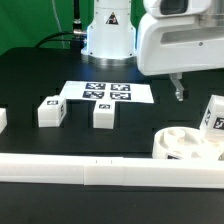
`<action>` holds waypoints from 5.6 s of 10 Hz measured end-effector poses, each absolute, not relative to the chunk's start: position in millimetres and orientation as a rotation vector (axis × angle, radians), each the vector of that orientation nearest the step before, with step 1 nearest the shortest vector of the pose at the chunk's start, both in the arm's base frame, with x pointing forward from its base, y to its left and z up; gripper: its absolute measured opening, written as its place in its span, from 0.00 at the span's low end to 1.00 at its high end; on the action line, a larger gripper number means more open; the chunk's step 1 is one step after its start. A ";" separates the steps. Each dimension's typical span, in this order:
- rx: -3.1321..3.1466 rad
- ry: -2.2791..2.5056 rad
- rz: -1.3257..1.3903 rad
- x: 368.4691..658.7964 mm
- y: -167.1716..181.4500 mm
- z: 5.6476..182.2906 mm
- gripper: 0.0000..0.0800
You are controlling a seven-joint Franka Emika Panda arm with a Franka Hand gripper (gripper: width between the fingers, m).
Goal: Assemble stool
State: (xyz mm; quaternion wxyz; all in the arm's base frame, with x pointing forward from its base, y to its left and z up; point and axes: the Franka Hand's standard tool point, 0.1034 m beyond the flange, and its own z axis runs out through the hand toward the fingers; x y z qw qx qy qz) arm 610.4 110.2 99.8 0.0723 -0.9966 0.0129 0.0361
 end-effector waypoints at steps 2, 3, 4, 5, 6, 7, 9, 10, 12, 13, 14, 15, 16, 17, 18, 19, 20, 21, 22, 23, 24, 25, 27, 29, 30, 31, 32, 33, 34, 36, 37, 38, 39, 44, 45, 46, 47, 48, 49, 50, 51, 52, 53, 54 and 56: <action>-2.995 0.035 0.109 610.1 111.4 99.3 0.81; -2.995 0.035 0.110 609.9 111.6 99.0 0.81; -3.018 0.129 0.121 608.7 113.8 97.0 0.81; -3.042 0.213 0.130 606.1 118.9 93.3 0.81; -3.059 0.286 0.117 605.1 123.5 88.9 0.81; -3.061 0.277 0.097 605.4 123.4 86.2 0.81; -3.060 0.278 0.098 605.7 123.4 86.6 0.81; -3.060 0.278 0.098 605.7 123.4 86.5 0.81; -3.061 0.275 0.098 607.0 123.6 83.6 0.81; -3.061 0.270 0.099 608.3 123.8 81.5 0.81; -3.061 0.270 0.100 608.1 123.8 81.0 0.81; -3.061 0.263 0.096 608.6 124.0 80.8 0.81; -3.061 0.260 0.099 608.1 123.9 79.4 0.64; -3.061 0.259 0.099 608.1 124.1 79.2 0.64; -3.062 0.258 0.099 608.1 123.5 79.1 0.46; -3.062 0.258 0.100 608.0 123.4 78.9 0.42; -3.060 0.274 0.101 608.0 123.5 78.8 0.42; -3.059 0.283 0.101 608.0 123.5 78.8 0.42; -3.059 0.281 0.101 608.0 123.5 78.8 0.42; -3.052 0.336 0.104 608.0 123.9 78.8 0.42; -3.034 0.437 0.106 607.9 124.6 78.7 0.42; -2.985 0.627 0.086 607.4 125.3 78.0 0.42; -2.861 0.952 0.057 606.5 127.9 77.3 0.42; -2.687 1.254 0.046 607.9 128.7 77.0 0.42; -2.588 1.410 0.050 609.1 129.7 77.0 0.42; -2.533 1.496 0.057 609.7 130.4 77.2 0.42; -2.449 1.621 0.080 610.1 130.6 77.4 0.42; -2.355 1.747 0.120 610.6 129.8 78.2 0.42; -2.294 1.816 0.135 612.0 129.1 77.9 0.42; -2.124 2.014 0.162 612.5 130.7 77.6 0.42; -2.061 2.085 0.171 612.3 131.1 77.5 0.42; -2.015 2.134 0.176 612.3 131.1 77.4 0.42; -1.964 2.185 0.184 612.3 130.9 77.3 0.42; -1.974 2.157 0.187 610.8 133.1 83.0 0.79; -1.974 2.143 0.189 607.3 133.3 90.7 0.81; -2.001 2.108 0.181 604.2 132.9 97.2 0.81; -2.003 2.108 0.183 604.2 133.3 95.7 0.81; -2.054 2.057 0.175 604.0 133.3 94.5 0.81; -2.126 1.977 0.163 604.0 133.3 94.5 0.81; -2.205 1.885 0.150 603.6 133.4 93.9 0.81; -2.281 1.821 0.180 598.7 136.6 92.8 0.81; -2.417 1.673 0.200 595.7 140.1 95.4 0.81; -2.496 1.543 0.199 596.1 141.1 99.5 0.81; -2.561 1.416 0.182 597.0 140.8 103.7 0.81; -2.683 1.132 0.148 597.9 137.7 112.9 0.81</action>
Offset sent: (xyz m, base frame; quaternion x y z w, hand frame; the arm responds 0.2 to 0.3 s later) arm 0.0064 -0.0108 -0.0065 -0.1390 -0.0077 0.0724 0.9876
